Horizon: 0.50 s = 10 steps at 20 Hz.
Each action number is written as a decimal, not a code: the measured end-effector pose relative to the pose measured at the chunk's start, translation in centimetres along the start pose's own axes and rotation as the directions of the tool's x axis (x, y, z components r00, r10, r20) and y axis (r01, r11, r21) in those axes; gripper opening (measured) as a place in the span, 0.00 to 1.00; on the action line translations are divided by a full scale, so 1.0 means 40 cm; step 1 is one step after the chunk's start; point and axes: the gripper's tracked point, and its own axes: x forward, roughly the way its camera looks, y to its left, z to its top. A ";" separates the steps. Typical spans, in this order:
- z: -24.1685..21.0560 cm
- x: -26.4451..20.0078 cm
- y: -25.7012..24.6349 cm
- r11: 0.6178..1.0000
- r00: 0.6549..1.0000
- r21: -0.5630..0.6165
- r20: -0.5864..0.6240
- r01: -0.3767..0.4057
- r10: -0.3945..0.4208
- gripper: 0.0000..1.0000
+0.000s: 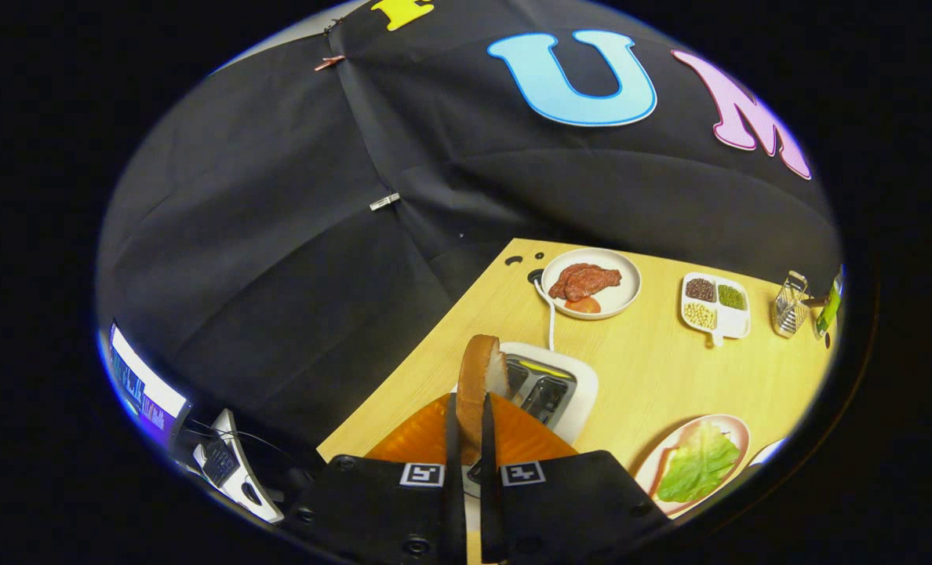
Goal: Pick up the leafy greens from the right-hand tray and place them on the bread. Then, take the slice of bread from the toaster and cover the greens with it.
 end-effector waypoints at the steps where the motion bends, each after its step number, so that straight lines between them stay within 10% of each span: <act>1: 0.015 -0.021 -0.009 1.000 1.000 -0.005 0.017 0.001 -0.001 0.11; 10: 0.067 -0.175 -0.167 0.997 0.992 -0.021 0.107 0.070 -0.067 0.11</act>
